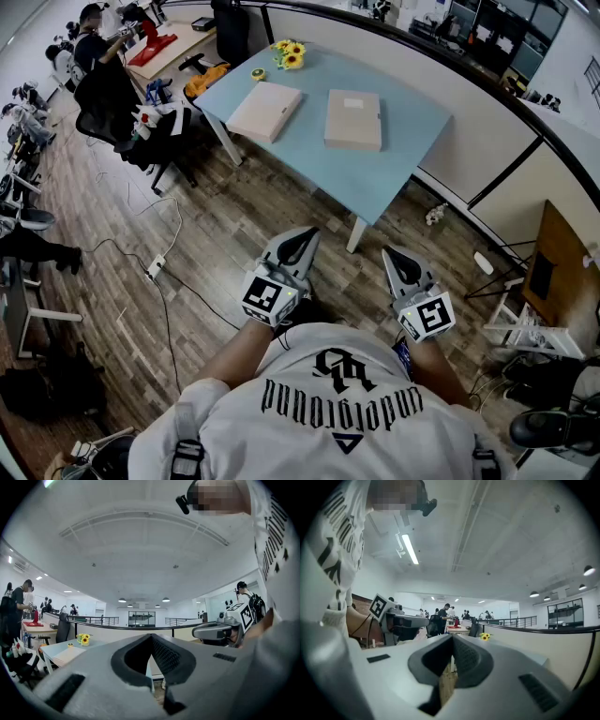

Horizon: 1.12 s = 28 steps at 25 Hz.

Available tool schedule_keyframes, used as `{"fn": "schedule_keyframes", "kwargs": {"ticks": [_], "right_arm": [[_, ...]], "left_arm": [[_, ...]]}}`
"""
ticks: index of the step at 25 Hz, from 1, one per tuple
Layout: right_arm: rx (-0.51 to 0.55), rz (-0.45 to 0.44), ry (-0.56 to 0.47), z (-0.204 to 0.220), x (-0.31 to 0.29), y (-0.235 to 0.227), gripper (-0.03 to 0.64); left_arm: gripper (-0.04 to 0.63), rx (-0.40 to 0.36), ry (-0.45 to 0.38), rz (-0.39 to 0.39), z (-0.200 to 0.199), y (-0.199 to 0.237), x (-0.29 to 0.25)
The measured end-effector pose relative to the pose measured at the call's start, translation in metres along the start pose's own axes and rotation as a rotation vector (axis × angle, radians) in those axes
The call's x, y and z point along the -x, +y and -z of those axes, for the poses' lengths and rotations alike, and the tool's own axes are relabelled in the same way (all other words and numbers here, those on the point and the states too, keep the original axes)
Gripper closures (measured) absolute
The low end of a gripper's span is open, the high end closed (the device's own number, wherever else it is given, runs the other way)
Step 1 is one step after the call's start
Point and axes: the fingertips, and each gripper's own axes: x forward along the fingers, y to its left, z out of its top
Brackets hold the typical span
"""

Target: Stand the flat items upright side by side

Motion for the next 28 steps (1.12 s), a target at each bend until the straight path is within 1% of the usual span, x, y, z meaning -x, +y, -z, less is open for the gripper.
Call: {"fn": "schedule_keyframes", "kwargs": {"ticks": [11, 19, 23, 24, 25, 27, 28], "right_arm": [[0.013, 0.009, -0.004, -0.003, -0.006, -0.007, 0.612], [0.014, 0.003, -0.002, -0.004, -0.025, -0.012, 0.611], [0.012, 0.006, 0.015, 0.001, -0.043, -0.015, 0.611], [0.007, 0.008, 0.018, 0.002, -0.048, -0.016, 0.598], [0.002, 0.009, 0.022, 0.002, -0.054, -0.018, 0.545], [-0.008, 0.010, 0.029, 0.004, -0.066, -0.020, 0.502], [-0.012, 0.011, 0.033, 0.006, -0.073, -0.021, 0.472]], "left_arm": [[0.589, -0.004, -0.008, 0.013, -0.003, 0.002, -0.007], [0.588, 0.007, -0.014, 0.025, -0.003, 0.018, -0.014], [0.586, -0.002, -0.012, 0.022, -0.003, 0.031, -0.021], [0.567, -0.002, -0.007, 0.020, -0.002, 0.036, -0.023], [0.509, 0.003, -0.002, 0.019, -0.001, 0.042, -0.025], [0.455, 0.020, 0.007, 0.017, 0.003, 0.055, -0.030], [0.409, 0.028, 0.012, 0.017, 0.006, 0.061, -0.033]]}}
